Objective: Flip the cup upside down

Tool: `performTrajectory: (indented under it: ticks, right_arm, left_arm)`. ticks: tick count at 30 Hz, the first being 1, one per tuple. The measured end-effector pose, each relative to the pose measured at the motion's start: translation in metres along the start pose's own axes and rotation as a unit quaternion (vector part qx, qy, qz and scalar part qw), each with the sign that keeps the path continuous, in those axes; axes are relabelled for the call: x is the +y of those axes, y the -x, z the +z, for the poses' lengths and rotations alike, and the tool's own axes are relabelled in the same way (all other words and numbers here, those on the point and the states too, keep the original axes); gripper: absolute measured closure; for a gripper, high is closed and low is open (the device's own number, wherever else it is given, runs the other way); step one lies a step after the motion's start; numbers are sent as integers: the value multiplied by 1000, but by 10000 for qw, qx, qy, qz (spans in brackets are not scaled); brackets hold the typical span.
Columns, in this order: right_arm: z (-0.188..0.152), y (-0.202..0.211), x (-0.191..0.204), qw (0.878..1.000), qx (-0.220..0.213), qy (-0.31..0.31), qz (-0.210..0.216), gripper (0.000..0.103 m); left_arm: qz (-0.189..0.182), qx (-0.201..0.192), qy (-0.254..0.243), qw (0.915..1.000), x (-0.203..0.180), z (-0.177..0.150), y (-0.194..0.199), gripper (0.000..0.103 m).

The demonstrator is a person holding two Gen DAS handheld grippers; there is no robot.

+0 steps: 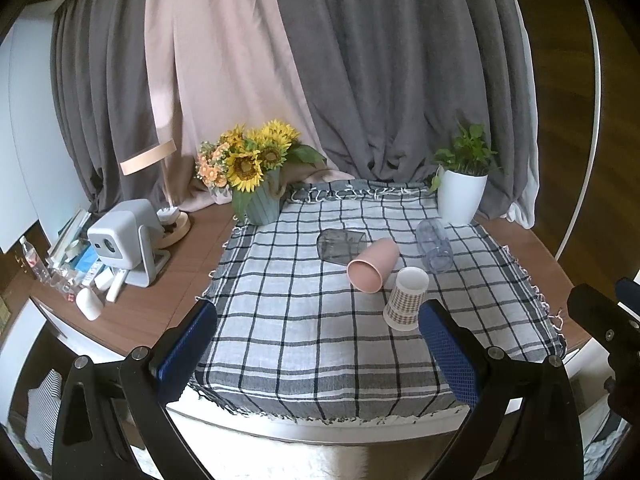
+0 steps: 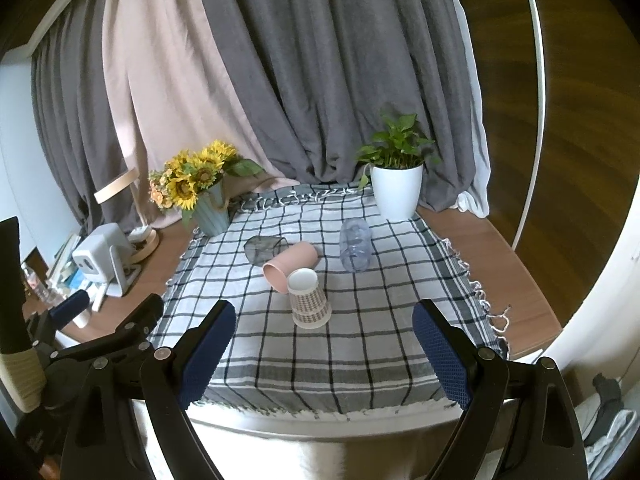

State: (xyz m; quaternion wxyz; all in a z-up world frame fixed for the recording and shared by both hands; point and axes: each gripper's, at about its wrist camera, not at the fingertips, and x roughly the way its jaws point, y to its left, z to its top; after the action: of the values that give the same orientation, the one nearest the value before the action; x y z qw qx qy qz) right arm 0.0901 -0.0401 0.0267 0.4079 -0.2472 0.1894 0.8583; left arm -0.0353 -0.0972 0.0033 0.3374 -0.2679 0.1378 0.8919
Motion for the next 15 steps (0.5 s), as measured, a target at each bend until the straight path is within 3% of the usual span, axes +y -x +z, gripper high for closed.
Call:
performTrajectory:
  ticks: [15]
  right_arm:
    - [1,-2,0,10000,-8,6,-23,13]
  left_arm:
    - [50,-15,6,10000,0,1,-4,0]
